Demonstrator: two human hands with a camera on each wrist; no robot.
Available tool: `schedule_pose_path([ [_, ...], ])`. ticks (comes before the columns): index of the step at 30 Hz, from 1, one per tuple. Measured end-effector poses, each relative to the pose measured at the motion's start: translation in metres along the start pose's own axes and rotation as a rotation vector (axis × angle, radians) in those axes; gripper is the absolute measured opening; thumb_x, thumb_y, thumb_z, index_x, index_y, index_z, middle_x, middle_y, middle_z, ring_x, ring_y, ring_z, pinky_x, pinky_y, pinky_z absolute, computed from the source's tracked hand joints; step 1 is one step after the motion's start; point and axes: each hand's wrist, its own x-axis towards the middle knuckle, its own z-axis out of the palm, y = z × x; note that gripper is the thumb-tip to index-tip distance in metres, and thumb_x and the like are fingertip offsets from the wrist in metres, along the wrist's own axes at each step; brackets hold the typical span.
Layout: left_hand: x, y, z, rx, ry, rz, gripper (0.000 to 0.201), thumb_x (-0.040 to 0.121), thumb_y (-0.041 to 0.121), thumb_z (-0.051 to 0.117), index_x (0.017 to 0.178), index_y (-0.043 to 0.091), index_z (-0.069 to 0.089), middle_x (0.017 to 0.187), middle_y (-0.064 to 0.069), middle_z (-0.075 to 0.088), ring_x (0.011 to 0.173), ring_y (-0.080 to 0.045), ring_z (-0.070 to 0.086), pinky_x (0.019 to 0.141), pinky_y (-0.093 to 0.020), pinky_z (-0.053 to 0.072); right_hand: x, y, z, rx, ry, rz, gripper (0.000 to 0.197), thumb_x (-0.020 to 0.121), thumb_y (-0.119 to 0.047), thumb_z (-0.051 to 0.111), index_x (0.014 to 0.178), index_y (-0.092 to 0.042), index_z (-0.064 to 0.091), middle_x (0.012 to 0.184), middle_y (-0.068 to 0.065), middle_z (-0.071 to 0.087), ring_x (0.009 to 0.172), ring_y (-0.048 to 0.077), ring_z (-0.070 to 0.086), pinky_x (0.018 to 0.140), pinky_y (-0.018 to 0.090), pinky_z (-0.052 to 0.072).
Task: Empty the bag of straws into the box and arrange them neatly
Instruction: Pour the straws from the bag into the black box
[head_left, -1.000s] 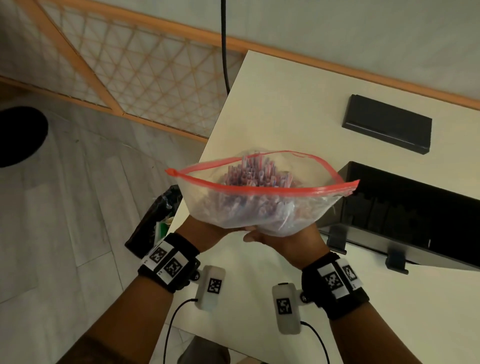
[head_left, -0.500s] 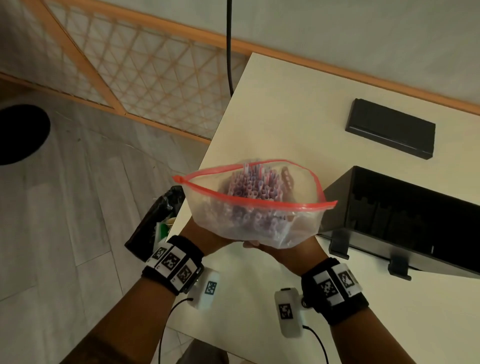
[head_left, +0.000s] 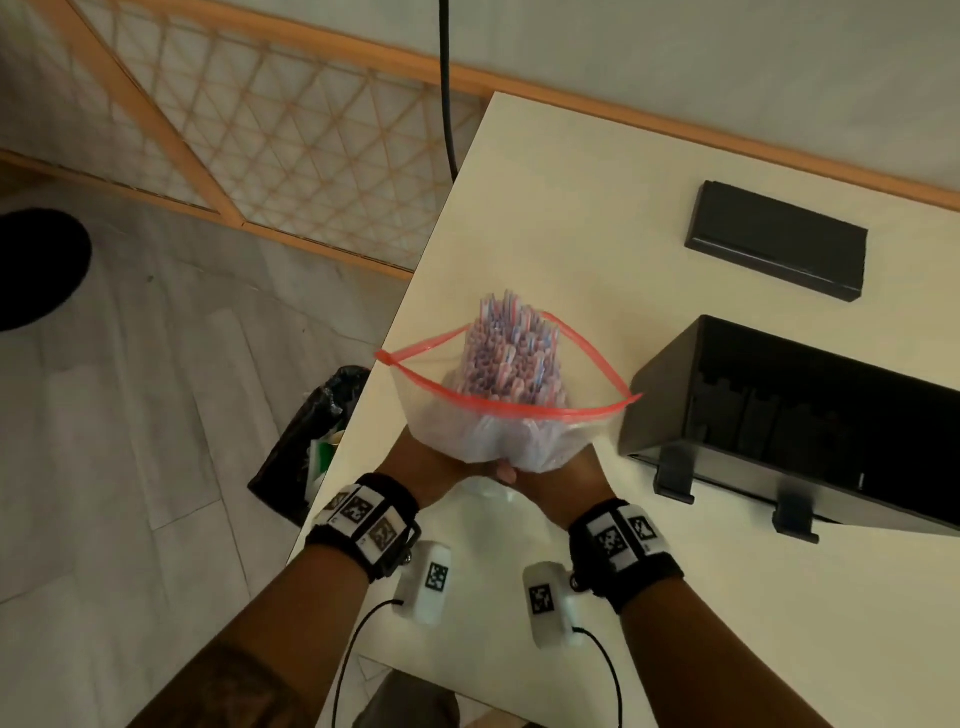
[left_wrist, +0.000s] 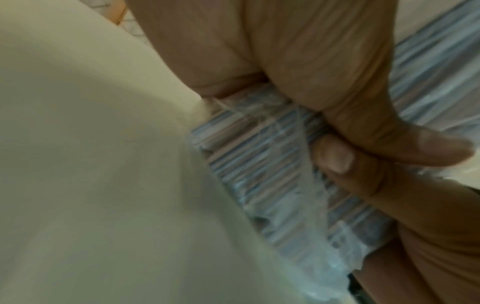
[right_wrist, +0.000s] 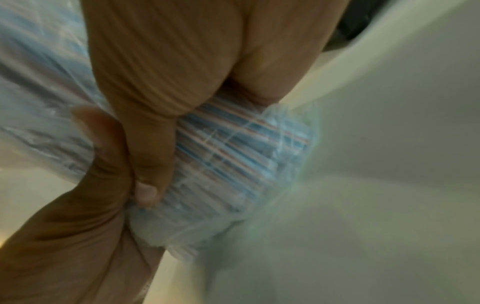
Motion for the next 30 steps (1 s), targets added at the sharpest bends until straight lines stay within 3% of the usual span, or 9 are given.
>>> schedule_pose_path([
  [3,0.001,-0.004,0.004,0.023,0.045,0.07,0.084,0.068,0.001,0.093,0.117,0.047,0.042,0.109,0.036,0.046,0.084,0.04,0.043,0.072,0.012,0.035,-0.002,-0.005,-0.001,-0.131,0.055,-0.159,0.047,0.08,-0.014,0.085,0.123,-0.012,0.066,0.114,0.002,0.067,0.107,0.021,0.064,0.093,0.036,0.052],
  [7,-0.003,-0.005,0.003,0.036,0.044,0.034,0.066,0.074,-0.004,0.089,0.095,0.044,0.049,0.074,0.038,0.068,0.074,0.032,0.057,0.065,0.006,0.043,0.002,0.008,0.008,-0.194,0.079,-0.242,0.06,0.075,-0.032,0.085,0.128,-0.013,0.063,0.117,-0.011,0.059,0.102,-0.002,0.05,0.091,0.015,0.049],
  [9,-0.004,0.002,0.005,0.077,0.039,0.007,0.063,0.077,0.004,0.089,0.097,0.046,0.047,0.083,0.03,0.065,0.078,0.023,0.059,0.07,0.004,0.044,0.004,0.007,0.007,-0.08,0.1,-0.219,0.049,0.073,-0.017,0.085,0.117,-0.01,0.065,0.106,-0.012,0.062,0.088,-0.009,0.054,0.078,0.003,0.045],
  [12,-0.013,0.011,0.008,0.125,0.035,-0.009,0.057,0.077,0.013,0.09,0.098,0.044,0.046,0.097,0.026,0.052,0.087,0.016,0.049,0.09,-0.01,0.05,-0.004,-0.008,0.003,0.167,0.071,-0.153,0.019,0.074,-0.002,0.077,0.077,-0.015,0.064,0.073,-0.011,0.063,0.067,-0.002,0.061,0.061,0.013,0.051],
  [15,-0.038,0.029,0.014,0.035,0.083,0.003,0.07,0.058,0.064,0.089,0.109,0.032,0.053,0.098,0.024,0.055,0.088,0.011,0.055,0.091,-0.022,0.057,-0.02,-0.015,0.002,0.383,0.06,-0.157,0.032,0.062,-0.008,0.088,0.089,-0.011,0.071,0.087,0.0,0.076,0.086,0.015,0.074,0.074,0.038,0.063],
  [18,-0.052,0.047,0.01,-0.005,0.171,0.12,0.125,0.031,0.11,0.045,0.115,0.018,0.056,0.099,0.014,0.061,0.092,0.003,0.06,0.08,-0.007,0.051,-0.044,-0.035,-0.006,0.586,0.056,-0.207,0.05,0.058,-0.001,0.093,0.1,-0.013,0.071,0.087,-0.001,0.079,0.082,0.016,0.076,0.066,0.029,0.061],
  [22,-0.063,0.095,0.01,0.07,0.159,0.31,0.091,0.081,0.087,0.049,0.147,0.025,0.049,0.134,0.015,0.067,0.129,-0.003,0.06,0.108,-0.027,0.05,-0.067,-0.066,-0.018,0.614,0.108,-0.249,0.009,0.077,-0.013,0.076,0.071,-0.011,0.069,0.056,0.005,0.068,0.045,0.017,0.064,0.041,0.028,0.053],
  [25,-0.067,0.135,0.018,0.112,0.107,0.427,0.053,0.096,0.051,0.057,0.145,0.032,0.047,0.131,0.036,0.063,0.126,0.012,0.058,0.1,-0.009,0.047,-0.072,-0.079,-0.029,0.656,0.153,-0.2,0.024,0.085,-0.017,0.075,0.067,-0.003,0.069,0.051,0.007,0.066,0.04,0.019,0.062,0.038,0.025,0.049],
  [30,-0.065,0.165,0.029,0.077,-0.022,0.437,0.057,0.101,0.027,0.055,0.155,0.033,0.036,0.151,0.017,0.055,0.142,-0.005,0.05,0.118,-0.036,0.04,-0.083,-0.083,-0.049,0.881,0.212,-0.219,0.042,0.068,-0.047,0.073,0.074,-0.005,0.07,0.063,0.021,0.066,0.043,0.025,0.059,0.04,0.024,0.045],
])
